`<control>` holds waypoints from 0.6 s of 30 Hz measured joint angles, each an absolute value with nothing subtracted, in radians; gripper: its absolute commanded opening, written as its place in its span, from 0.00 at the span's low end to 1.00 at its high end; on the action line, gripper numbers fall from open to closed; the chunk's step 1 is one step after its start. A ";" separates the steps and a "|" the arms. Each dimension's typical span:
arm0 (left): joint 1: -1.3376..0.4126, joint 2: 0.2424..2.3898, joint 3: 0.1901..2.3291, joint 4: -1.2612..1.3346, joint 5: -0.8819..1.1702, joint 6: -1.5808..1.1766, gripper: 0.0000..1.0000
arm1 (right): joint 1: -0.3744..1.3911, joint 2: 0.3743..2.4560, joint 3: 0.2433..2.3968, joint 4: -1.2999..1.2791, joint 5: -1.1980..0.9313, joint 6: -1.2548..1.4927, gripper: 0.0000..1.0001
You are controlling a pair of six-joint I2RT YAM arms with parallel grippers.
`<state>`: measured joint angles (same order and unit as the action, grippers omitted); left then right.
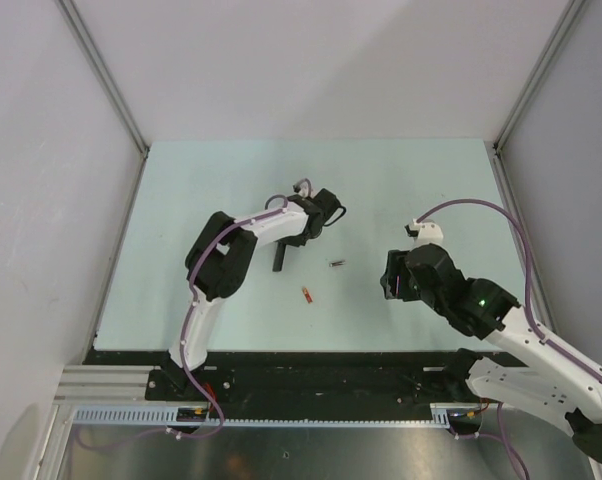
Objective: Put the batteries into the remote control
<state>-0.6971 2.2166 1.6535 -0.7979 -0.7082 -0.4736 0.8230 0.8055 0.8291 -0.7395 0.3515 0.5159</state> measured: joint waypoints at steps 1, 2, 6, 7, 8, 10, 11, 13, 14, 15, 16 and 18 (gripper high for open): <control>-0.698 2.217 1.654 -0.800 -0.707 -0.473 0.41 | 0.823 0.801 0.829 -0.739 0.352 0.517 0.61; -0.701 2.217 1.660 -0.804 -0.710 -0.474 0.45 | 0.823 0.799 0.829 -0.739 0.352 0.519 0.62; -0.710 2.214 1.673 -0.797 -0.703 -0.471 0.58 | 0.823 0.801 0.829 -0.744 0.355 0.520 0.62; -0.714 2.210 1.674 -0.795 -0.697 -0.472 0.59 | 0.823 0.802 0.829 -0.746 0.356 0.520 0.62; -0.719 2.208 1.674 -0.795 -0.693 -0.472 0.62 | 0.823 0.802 0.829 -0.748 0.359 0.520 0.62; -0.728 2.199 1.674 -0.795 -0.673 -0.472 0.66 | 0.823 0.803 0.829 -0.751 0.362 0.520 0.62; -0.733 2.193 1.673 -0.795 -0.659 -0.472 0.67 | 0.823 0.804 0.829 -0.752 0.364 0.520 0.62; -0.738 2.166 1.658 -0.785 -0.632 -0.473 0.68 | 0.823 0.804 0.829 -0.752 0.371 0.521 0.62; -0.738 2.135 1.636 -0.775 -0.612 -0.473 0.71 | 0.823 0.804 0.829 -0.754 0.375 0.521 0.62; -0.738 2.089 1.597 -0.753 -0.590 -0.472 0.75 | 0.823 0.803 0.829 -0.755 0.378 0.522 0.62; -0.735 2.025 1.544 -0.728 -0.564 -0.472 0.85 | 0.823 0.802 0.829 -0.757 0.381 0.522 0.62; -0.708 1.848 1.405 -0.657 -0.485 -0.474 1.00 | 0.823 0.798 0.829 -0.761 0.383 0.522 0.62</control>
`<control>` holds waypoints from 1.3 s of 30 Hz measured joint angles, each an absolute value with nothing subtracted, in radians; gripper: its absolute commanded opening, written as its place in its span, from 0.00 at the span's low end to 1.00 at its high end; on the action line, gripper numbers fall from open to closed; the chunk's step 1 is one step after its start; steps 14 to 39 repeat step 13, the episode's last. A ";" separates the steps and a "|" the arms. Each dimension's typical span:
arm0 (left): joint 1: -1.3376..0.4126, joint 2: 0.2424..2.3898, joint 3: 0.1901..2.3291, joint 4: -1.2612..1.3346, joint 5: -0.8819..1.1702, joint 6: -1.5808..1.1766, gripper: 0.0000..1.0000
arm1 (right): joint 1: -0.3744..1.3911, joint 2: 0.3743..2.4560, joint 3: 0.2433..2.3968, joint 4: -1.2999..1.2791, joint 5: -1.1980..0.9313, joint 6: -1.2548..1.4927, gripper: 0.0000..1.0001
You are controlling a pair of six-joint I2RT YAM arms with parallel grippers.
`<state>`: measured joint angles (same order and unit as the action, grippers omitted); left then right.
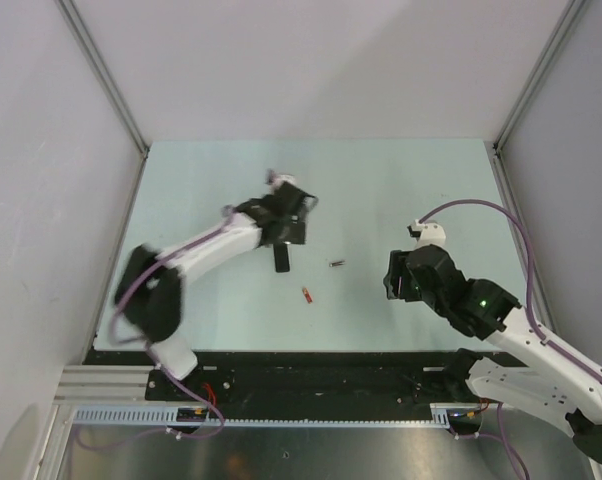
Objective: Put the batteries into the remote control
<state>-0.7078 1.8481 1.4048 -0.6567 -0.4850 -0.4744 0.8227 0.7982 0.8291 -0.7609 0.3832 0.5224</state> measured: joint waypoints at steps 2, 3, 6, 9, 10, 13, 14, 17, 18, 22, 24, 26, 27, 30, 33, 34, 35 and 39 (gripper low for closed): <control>-0.638 1.613 1.246 -0.577 -0.404 -0.489 1.00 | 0.823 0.790 0.829 -0.762 0.387 0.522 0.62; -0.588 1.494 1.176 -0.533 -0.366 -0.496 1.00 | 0.823 0.786 0.829 -0.761 0.389 0.522 0.62; -0.463 1.211 1.040 -0.448 -0.335 -0.507 1.00 | 0.823 0.781 0.829 -0.754 0.389 0.515 0.62; -0.448 1.042 0.957 -0.398 -0.315 -0.508 1.00 | 0.823 0.789 0.829 -0.735 0.390 0.503 0.62; -0.451 1.019 0.942 -0.393 -0.307 -0.509 1.00 | 0.823 0.794 0.829 -0.729 0.392 0.501 0.62; -0.456 0.986 0.900 -0.378 -0.289 -0.518 1.00 | 0.823 0.817 0.829 -0.713 0.394 0.496 0.62; -0.456 0.986 0.900 -0.378 -0.289 -0.518 1.00 | 0.823 0.817 0.829 -0.713 0.394 0.496 0.62; -0.456 0.986 0.900 -0.378 -0.289 -0.518 1.00 | 0.823 0.817 0.829 -0.713 0.394 0.496 0.62; -0.456 0.986 0.900 -0.378 -0.289 -0.518 1.00 | 0.823 0.817 0.829 -0.713 0.394 0.496 0.62; -0.456 0.986 0.900 -0.378 -0.289 -0.518 1.00 | 0.823 0.817 0.829 -0.713 0.394 0.496 0.62; -0.456 0.986 0.900 -0.378 -0.289 -0.518 1.00 | 0.823 0.817 0.829 -0.713 0.394 0.496 0.62; -0.456 0.986 0.900 -0.378 -0.289 -0.518 1.00 | 0.823 0.817 0.829 -0.713 0.394 0.496 0.62; -0.456 0.986 0.900 -0.378 -0.289 -0.518 1.00 | 0.823 0.817 0.829 -0.713 0.394 0.496 0.62; -0.456 0.986 0.900 -0.378 -0.289 -0.518 1.00 | 0.823 0.817 0.829 -0.713 0.394 0.496 0.62; -0.456 0.986 0.900 -0.378 -0.289 -0.518 1.00 | 0.823 0.817 0.829 -0.713 0.394 0.496 0.62; -0.456 0.986 0.900 -0.378 -0.289 -0.518 1.00 | 0.823 0.817 0.829 -0.713 0.394 0.496 0.62; -0.456 0.986 0.900 -0.378 -0.289 -0.518 1.00 | 0.823 0.817 0.829 -0.713 0.394 0.496 0.62; -0.456 0.986 0.900 -0.378 -0.289 -0.518 1.00 | 0.823 0.817 0.829 -0.713 0.394 0.496 0.62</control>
